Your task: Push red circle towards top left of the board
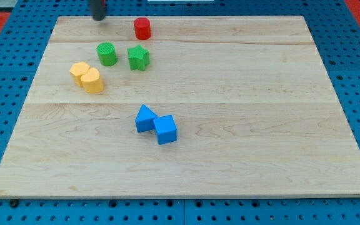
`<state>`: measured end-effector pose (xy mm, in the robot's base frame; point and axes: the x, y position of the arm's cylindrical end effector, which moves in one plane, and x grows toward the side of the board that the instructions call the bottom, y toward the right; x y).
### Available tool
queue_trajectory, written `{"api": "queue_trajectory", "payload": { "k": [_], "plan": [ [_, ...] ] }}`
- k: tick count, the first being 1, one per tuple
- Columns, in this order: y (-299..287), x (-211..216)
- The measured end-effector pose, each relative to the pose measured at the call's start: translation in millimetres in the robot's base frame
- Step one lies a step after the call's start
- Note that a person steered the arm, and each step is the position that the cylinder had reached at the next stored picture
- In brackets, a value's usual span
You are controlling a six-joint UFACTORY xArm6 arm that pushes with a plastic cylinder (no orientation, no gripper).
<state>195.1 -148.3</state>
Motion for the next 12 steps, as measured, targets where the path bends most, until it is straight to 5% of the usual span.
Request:
{"api": "queue_trajectory", "payload": {
  "k": [2,3,4,5,10,12],
  "plan": [
    [40.9,-3.3],
    [109.9,-2.8],
    [136.5,25.9],
    [103.5,76.7],
    [133.1,67.5],
    [55.6,53.4]
  ]
}}
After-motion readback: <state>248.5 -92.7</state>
